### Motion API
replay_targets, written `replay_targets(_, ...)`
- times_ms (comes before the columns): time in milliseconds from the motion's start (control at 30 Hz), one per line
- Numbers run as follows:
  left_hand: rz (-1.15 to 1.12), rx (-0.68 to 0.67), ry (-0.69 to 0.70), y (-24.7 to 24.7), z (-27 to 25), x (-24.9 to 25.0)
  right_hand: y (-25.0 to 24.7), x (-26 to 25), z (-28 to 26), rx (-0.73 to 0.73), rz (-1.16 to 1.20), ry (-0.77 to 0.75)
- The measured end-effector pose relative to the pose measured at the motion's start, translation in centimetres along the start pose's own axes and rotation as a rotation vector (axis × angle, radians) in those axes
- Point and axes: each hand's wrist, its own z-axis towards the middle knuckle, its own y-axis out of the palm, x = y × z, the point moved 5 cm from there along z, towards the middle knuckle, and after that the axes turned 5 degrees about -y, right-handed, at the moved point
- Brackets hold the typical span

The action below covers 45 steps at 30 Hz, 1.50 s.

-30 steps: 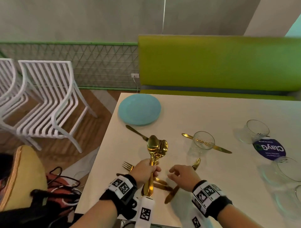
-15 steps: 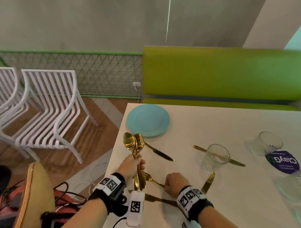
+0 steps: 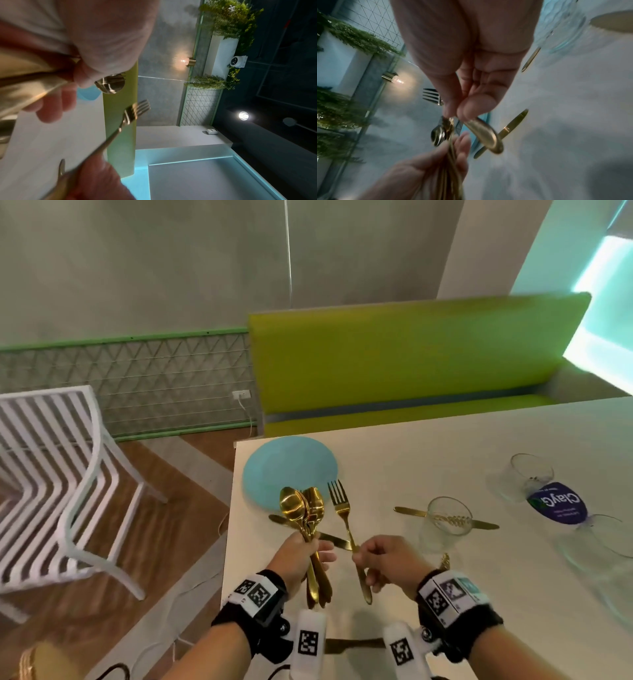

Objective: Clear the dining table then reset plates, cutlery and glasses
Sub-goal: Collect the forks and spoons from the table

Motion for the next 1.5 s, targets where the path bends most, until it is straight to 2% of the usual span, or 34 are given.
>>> replay_targets(100,0.021,-0.066,0.012,0.8,-0.2,-0.1,2.2,-0.3,0.5,-0.048,0.003,0.001)
replay_targets(233,0.069,-0.093,0.038,0.8,-0.5,-0.2,3.8,-0.3,1.4,-0.039,-0.045,0.008)
replay_targets(433,0.150,-0.087,0.040,-0.4,-0.2,-0.6,5.0,-0.7,2.4,-0.050,-0.322,-0.018)
replay_targets(567,0.135,0.026,0.040,-2.3,0.7,-0.5,5.1,-1.1,3.6,-0.070,-0.475,-0.055)
replay_targets(700,0.120,0.213,0.043,-5.5,2.2,0.1,3.9,-1.7,5.9,0.033,-0.637,-0.092)
replay_targets(833,0.214,0.274,0.045,-8.1,2.8,1.0,4.5,-1.7,9.0,0.062,-0.964,-0.121)
replay_targets(1033,0.417,0.309,0.066,-10.0,3.5,1.9,8.1,-2.3,12.1,-0.067,-1.268,-0.203)
replay_targets(1267,0.642,0.287,0.078,-10.4,3.9,2.3,9.0,-1.8,12.6,-0.120,-1.428,-0.187)
replay_targets(1500,0.812,0.247,0.105,-9.0,5.0,2.5,7.3,-0.3,10.9,-0.151,-1.424,-0.130)
